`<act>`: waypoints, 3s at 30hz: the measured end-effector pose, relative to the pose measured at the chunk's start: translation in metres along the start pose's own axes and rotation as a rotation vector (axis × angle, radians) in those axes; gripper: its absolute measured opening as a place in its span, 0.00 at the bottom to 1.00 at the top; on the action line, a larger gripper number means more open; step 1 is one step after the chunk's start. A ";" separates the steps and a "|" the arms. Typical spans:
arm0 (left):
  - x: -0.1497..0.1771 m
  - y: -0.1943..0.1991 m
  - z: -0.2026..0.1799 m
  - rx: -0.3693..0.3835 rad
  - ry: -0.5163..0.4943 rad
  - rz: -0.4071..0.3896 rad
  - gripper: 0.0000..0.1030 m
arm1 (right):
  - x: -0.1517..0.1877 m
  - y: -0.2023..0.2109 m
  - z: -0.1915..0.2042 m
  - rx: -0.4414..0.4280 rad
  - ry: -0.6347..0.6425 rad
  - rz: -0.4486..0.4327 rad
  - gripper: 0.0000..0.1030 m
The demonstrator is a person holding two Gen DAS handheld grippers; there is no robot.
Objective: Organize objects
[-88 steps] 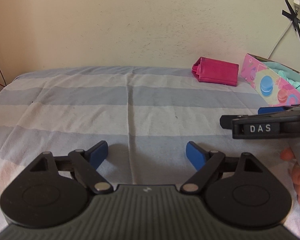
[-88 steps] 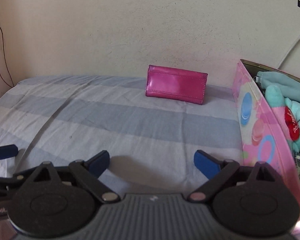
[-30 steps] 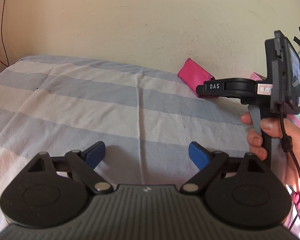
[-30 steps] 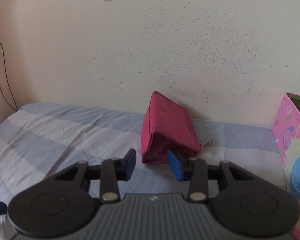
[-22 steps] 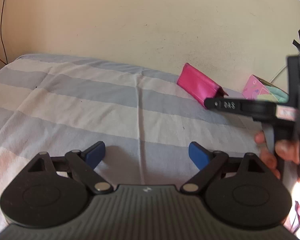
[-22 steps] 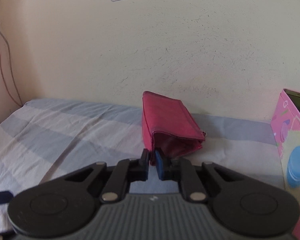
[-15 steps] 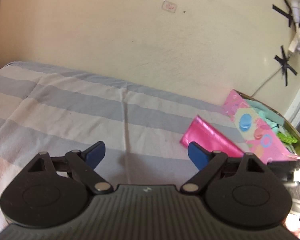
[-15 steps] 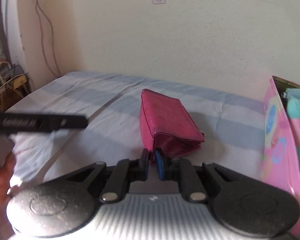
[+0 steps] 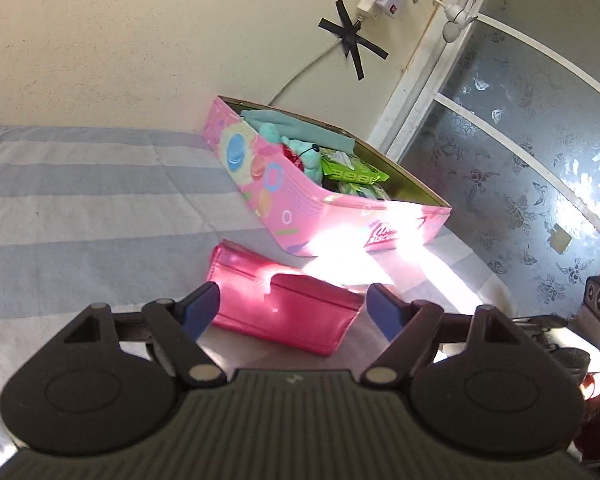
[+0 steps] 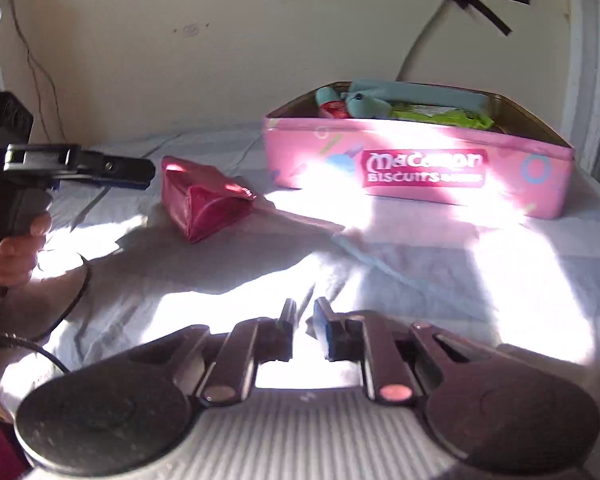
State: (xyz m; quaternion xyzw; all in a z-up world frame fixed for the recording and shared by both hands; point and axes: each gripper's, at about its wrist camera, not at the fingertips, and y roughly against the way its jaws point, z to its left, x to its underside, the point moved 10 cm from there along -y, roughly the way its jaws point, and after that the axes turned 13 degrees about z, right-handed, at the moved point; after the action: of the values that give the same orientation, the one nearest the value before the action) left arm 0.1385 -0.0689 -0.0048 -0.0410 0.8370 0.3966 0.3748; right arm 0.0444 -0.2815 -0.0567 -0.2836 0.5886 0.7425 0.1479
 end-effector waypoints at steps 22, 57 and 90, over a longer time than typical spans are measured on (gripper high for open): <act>0.025 0.013 -0.003 -0.144 0.068 -0.001 0.51 | -0.061 -0.063 0.042 -0.660 -0.315 0.025 0.26; -0.099 -0.074 -0.137 -0.191 -0.318 -0.113 0.48 | -0.126 0.030 -0.048 -0.146 -0.024 -0.318 0.25; -0.078 -0.069 -0.111 -0.541 -0.139 -0.065 0.67 | -0.116 0.012 -0.109 0.046 -0.352 -0.358 0.34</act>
State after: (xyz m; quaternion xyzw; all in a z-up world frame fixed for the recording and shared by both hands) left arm 0.1539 -0.2110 0.0478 -0.1392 0.6713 0.5952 0.4191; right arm 0.1576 -0.3758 0.0058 -0.2461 0.5109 0.7288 0.3838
